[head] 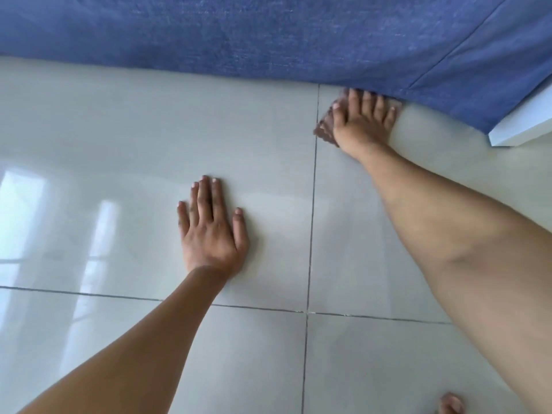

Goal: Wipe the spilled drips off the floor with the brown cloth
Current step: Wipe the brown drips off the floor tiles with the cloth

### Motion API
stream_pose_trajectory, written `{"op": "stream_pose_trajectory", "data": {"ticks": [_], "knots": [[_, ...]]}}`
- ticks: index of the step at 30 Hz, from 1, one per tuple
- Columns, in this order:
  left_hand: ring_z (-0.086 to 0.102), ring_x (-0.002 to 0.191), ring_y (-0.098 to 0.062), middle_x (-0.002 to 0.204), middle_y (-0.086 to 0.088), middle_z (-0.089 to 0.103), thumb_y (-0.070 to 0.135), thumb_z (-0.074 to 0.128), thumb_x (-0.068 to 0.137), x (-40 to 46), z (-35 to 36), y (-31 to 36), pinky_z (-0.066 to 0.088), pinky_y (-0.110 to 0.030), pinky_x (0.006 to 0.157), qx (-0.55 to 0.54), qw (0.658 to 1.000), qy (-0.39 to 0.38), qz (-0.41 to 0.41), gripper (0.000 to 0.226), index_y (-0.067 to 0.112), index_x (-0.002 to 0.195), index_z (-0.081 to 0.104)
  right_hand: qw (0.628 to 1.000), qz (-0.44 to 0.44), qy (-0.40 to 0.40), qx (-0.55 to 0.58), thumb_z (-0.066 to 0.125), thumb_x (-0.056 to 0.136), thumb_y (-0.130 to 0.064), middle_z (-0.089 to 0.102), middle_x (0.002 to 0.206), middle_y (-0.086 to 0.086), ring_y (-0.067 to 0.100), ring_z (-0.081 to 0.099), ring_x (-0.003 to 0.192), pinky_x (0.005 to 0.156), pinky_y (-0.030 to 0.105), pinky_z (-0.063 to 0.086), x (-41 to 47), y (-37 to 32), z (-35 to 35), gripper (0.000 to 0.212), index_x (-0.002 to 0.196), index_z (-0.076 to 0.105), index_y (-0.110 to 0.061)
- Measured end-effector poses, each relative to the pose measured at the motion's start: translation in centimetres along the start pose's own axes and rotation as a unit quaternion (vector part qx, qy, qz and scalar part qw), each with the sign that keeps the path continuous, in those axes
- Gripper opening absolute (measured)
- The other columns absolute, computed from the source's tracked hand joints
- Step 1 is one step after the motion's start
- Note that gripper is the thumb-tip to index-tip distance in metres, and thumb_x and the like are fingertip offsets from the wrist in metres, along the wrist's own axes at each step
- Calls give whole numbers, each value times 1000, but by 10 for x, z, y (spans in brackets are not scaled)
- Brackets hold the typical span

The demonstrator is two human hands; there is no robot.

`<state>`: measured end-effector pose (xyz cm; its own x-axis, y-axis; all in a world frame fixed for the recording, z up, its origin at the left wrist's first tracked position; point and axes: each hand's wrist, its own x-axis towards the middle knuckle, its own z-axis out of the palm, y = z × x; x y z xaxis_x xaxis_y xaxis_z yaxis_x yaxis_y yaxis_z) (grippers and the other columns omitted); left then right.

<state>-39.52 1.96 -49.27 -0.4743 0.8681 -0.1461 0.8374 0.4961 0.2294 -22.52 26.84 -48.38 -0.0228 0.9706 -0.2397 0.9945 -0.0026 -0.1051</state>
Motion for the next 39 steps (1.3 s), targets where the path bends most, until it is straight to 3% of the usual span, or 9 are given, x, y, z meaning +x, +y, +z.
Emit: {"op": "stream_pose_trajectory", "data": {"ticks": [6,9,12,18,22,26,29,33,39], "knots": [[6,152,-20,164,-5,9,40,23,95,2,-2,0,1,-41,123,-8,1000,-5,4,66,13,155,12,954,-294,-21,-48,23,95,-55,10,163,-2,22,6,151,122,44,0,-59,-93,26,63,152,15,-28],[8,152,-19,164,-5,11,39,16,93,0,-4,-3,1,-41,123,-20,1000,-8,9,67,12,154,13,893,-446,-9,-62,30,93,-54,33,157,3,26,28,146,120,44,17,-117,-49,37,62,147,35,-24],[5,152,-17,164,-3,8,35,17,95,-1,-5,-3,-1,-39,123,-26,1000,-11,9,64,14,155,10,856,-501,-40,-121,28,94,-57,26,158,0,22,23,148,120,44,17,-149,37,38,62,149,30,-27],[4,152,-16,165,-2,7,32,24,98,-1,-3,-1,-5,-36,122,-35,999,2,2,61,14,155,11,934,-337,-22,-116,12,93,-62,34,155,9,33,32,142,117,49,22,-108,132,9,69,148,28,-23],[1,153,-16,165,-1,5,33,23,98,1,-1,-1,-4,-37,123,-34,999,-3,-2,62,15,155,9,992,-105,57,-43,19,89,-59,22,160,7,30,19,148,120,49,10,-55,89,8,69,150,25,-26],[3,153,-17,165,-2,6,32,24,98,0,-1,-1,-4,-38,122,-34,999,-5,-5,62,14,155,10,992,105,43,51,20,94,-50,7,164,5,28,4,150,121,51,0,-32,14,10,63,153,12,-28],[3,153,-17,165,-2,7,32,24,98,1,0,-1,-4,-38,123,-31,999,-9,-4,61,14,155,10,998,12,42,41,26,96,-48,15,162,7,30,10,150,120,50,2,-61,-30,23,60,152,19,-27],[5,152,-18,164,-4,8,32,22,97,3,-4,-2,-3,-39,123,-29,999,-26,5,62,13,155,11,986,-138,91,23,37,91,-52,45,149,9,30,41,139,115,49,26,-158,-47,50,57,142,45,-28],[-9,152,-18,165,-5,-5,41,15,99,3,-26,2,-6,-40,123,-44,991,-130,5,65,13,155,1,974,-226,22,18,41,92,-51,42,151,5,27,37,141,112,49,26,-300,-16,84,57,144,42,-26]]}}
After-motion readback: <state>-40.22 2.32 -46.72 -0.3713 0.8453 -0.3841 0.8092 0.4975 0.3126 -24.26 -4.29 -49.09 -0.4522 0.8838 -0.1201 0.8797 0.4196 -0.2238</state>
